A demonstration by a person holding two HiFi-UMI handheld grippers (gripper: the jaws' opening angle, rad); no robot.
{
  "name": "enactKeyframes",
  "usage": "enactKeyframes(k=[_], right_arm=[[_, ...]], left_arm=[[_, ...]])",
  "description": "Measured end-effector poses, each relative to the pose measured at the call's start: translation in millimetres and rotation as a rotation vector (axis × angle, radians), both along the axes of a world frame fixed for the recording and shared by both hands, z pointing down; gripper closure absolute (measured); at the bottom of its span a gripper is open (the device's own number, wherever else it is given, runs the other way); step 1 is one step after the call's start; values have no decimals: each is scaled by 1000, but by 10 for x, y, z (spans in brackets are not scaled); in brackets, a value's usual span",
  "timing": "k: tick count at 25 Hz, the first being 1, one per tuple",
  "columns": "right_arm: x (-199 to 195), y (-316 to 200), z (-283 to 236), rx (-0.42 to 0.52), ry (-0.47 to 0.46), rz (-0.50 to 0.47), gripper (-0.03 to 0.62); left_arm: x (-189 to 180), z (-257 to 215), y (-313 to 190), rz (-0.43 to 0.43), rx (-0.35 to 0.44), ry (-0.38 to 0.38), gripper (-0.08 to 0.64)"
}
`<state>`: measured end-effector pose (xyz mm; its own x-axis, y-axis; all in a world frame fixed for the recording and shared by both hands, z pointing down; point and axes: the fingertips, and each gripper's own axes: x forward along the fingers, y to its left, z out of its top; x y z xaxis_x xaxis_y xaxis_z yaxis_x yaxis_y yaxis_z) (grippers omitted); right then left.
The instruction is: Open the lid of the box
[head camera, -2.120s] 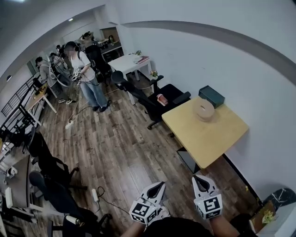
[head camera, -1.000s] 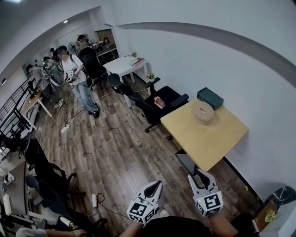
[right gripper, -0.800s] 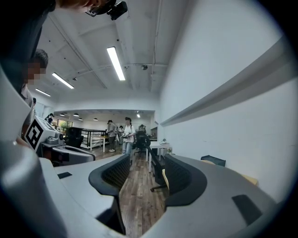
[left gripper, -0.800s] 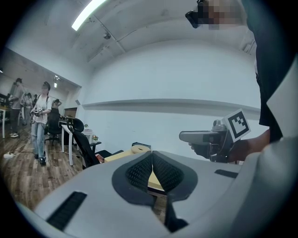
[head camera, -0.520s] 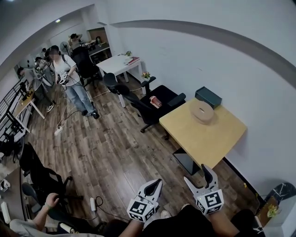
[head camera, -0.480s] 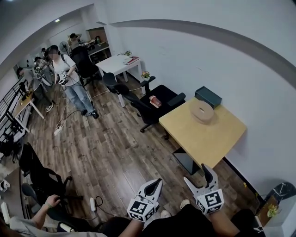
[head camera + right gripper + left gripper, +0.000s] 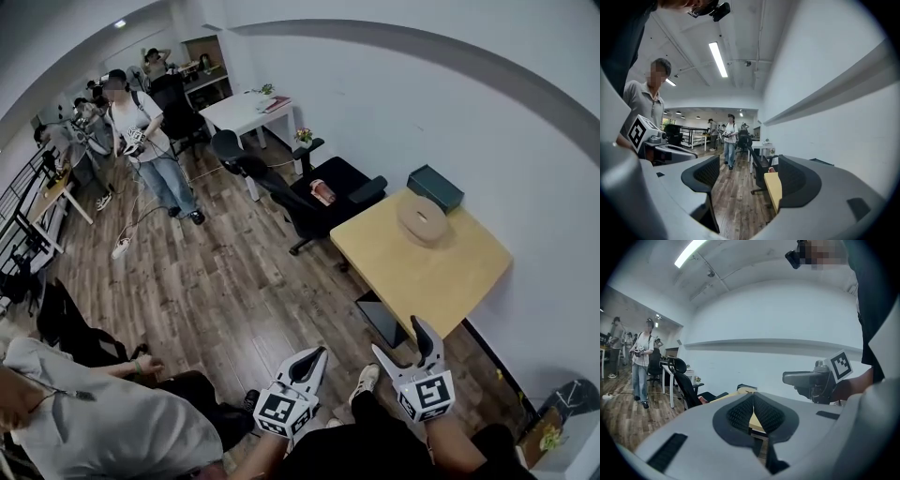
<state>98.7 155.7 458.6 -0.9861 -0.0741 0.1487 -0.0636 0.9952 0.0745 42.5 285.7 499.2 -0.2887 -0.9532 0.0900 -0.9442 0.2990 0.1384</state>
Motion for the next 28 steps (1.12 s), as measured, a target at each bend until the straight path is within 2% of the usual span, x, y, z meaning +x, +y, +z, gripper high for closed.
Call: enactKeyframes(k=[11,20,28], right_arm=[[-726,-751,214,-51,20,25,199],[-1465,-1641,261,-52,29,11,199],[-1763,-2369,281,-84,46,32,199]], left_arm=[[-685,145,-676,11,-43,12,540],[-1411,169,-1577,8,-72,26,540],[-1664,86,-2368,54,-89,27,540]])
